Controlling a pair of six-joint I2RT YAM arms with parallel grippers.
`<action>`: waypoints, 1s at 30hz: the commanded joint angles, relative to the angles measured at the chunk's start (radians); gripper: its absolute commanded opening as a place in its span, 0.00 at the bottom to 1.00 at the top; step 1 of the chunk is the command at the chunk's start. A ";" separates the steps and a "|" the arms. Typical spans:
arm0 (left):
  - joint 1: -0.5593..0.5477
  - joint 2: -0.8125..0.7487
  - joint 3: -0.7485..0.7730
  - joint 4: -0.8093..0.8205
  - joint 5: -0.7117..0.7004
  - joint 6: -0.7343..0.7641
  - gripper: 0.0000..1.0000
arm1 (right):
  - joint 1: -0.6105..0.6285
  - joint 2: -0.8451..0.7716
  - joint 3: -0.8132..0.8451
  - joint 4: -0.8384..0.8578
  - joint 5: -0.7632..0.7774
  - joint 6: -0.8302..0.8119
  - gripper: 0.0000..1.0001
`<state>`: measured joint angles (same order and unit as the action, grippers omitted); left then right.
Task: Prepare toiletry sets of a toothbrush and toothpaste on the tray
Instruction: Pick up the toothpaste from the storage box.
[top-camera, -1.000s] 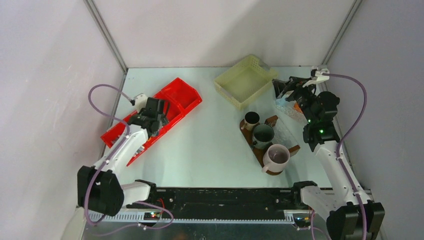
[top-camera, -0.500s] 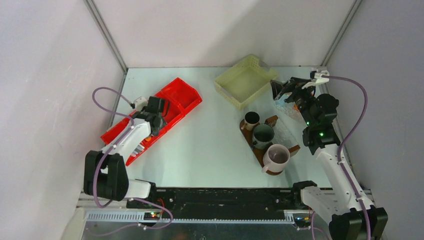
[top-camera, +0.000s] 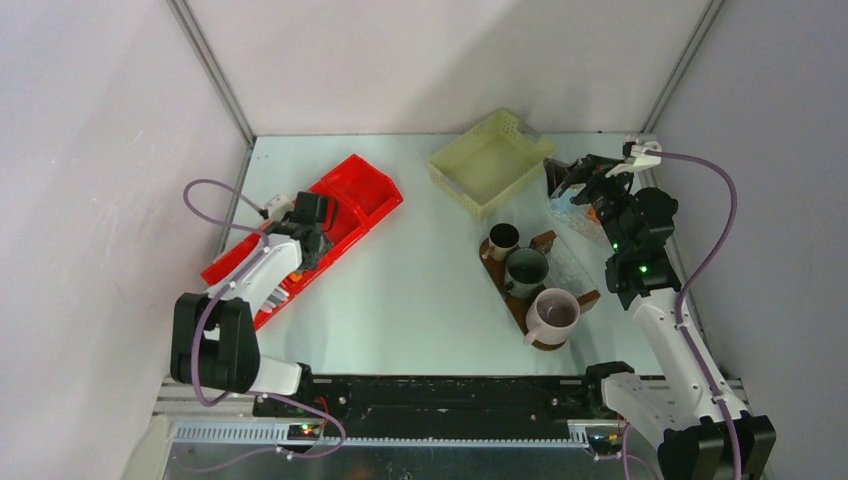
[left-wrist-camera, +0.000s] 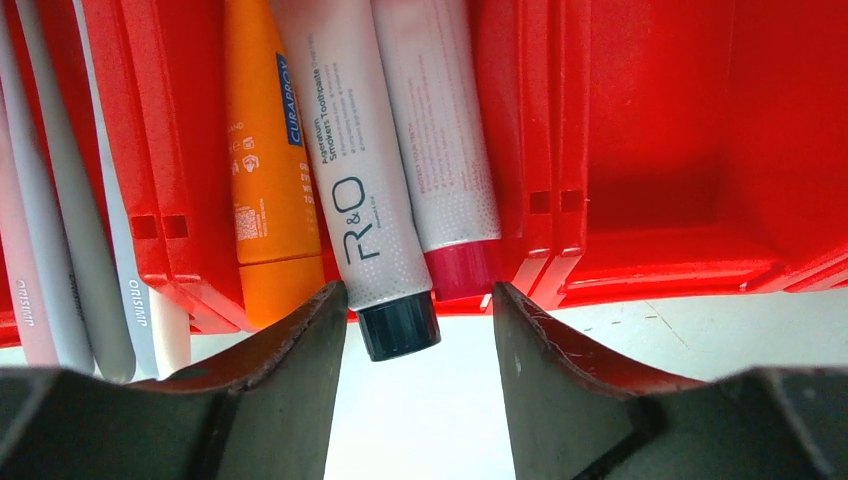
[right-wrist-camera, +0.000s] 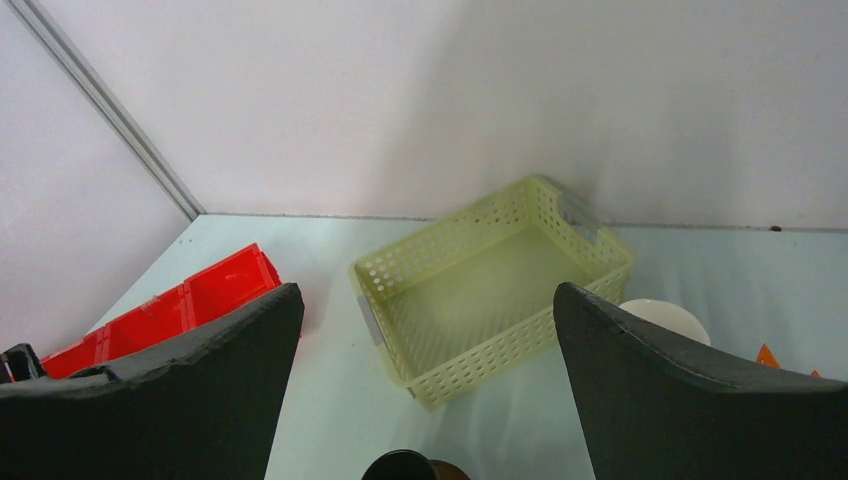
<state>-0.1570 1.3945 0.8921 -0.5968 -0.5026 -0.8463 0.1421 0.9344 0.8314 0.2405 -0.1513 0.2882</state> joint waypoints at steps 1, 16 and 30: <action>0.019 0.002 -0.001 -0.065 -0.032 -0.055 0.58 | 0.007 -0.021 0.047 0.001 0.022 -0.011 0.98; 0.019 -0.068 0.007 -0.120 -0.065 -0.076 0.48 | 0.017 -0.025 0.047 0.002 0.021 -0.031 0.98; 0.019 0.037 -0.021 -0.071 -0.026 -0.063 0.49 | 0.021 -0.023 0.047 -0.003 0.027 -0.049 0.98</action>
<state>-0.1455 1.4078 0.8921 -0.6807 -0.5159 -0.8993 0.1574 0.9253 0.8314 0.2352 -0.1417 0.2577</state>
